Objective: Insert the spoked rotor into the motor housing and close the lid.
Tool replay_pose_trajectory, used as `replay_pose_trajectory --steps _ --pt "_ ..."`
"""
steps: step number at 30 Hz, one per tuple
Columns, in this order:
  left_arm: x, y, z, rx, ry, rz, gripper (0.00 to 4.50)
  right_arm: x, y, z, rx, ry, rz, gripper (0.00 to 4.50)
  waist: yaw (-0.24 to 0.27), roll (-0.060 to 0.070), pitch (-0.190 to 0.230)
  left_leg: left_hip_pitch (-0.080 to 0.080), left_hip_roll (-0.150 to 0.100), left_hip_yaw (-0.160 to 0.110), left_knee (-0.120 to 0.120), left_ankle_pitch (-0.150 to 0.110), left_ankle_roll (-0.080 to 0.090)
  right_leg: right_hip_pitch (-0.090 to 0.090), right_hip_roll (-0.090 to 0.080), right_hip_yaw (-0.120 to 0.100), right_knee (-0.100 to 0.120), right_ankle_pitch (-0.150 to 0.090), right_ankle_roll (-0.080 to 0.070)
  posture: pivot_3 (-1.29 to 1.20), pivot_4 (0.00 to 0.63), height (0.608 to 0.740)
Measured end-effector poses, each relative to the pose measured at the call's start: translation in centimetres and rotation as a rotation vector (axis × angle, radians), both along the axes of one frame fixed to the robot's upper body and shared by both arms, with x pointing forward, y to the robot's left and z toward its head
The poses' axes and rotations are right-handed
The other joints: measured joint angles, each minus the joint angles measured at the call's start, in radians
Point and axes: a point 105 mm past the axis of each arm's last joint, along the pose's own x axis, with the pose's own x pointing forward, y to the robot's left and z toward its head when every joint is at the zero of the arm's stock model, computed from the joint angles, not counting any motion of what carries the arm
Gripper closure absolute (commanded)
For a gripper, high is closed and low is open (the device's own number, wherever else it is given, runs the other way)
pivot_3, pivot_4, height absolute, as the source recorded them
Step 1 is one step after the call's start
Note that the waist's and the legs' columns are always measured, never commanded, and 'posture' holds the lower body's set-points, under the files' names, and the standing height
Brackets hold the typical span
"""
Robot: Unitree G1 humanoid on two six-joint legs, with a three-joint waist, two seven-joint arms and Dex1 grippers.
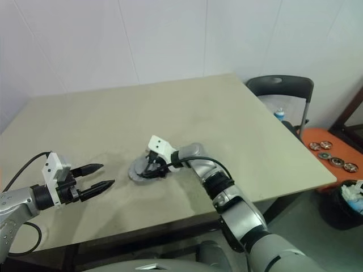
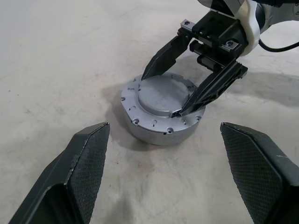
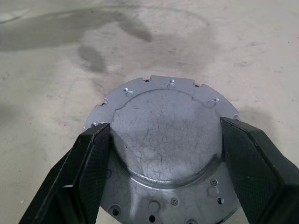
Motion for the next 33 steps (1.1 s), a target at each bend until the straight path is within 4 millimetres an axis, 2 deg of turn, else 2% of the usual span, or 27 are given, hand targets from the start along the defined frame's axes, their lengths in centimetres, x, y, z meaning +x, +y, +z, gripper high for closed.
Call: replay_pose_trajectory --steps 15,29,33 --pt "-0.14 0.08 -0.29 -0.001 0.008 0.018 0.47 -0.4 0.71 -0.08 -0.014 -0.113 0.063 1.25 -0.017 0.001 0.0 0.0 0.0 -0.001 -0.001 0.0 0.0 0.004 0.0 0.0 0.0 -0.001 0.0 0.0 0.0 0.74" --pt "0.16 -0.24 0.08 -0.003 -0.007 0.007 0.47 -0.29 0.69 -0.29 -0.028 -0.08 0.063 1.25 -0.017 0.001 0.0 0.001 0.0 -0.001 -0.001 0.0 0.0 0.004 0.0 0.0 0.0 -0.001 0.0 0.0 0.0 0.74" --pt "0.49 -0.32 0.38 -0.004 -0.02 0.004 0.47 -0.1 0.45 -0.37 -0.034 -0.009 0.025 1.25 -0.015 0.002 0.0 0.001 0.0 -0.001 -0.002 0.0 0.0 0.004 0.0 0.0 -0.001 -0.001 0.0 0.0 0.0 0.74"
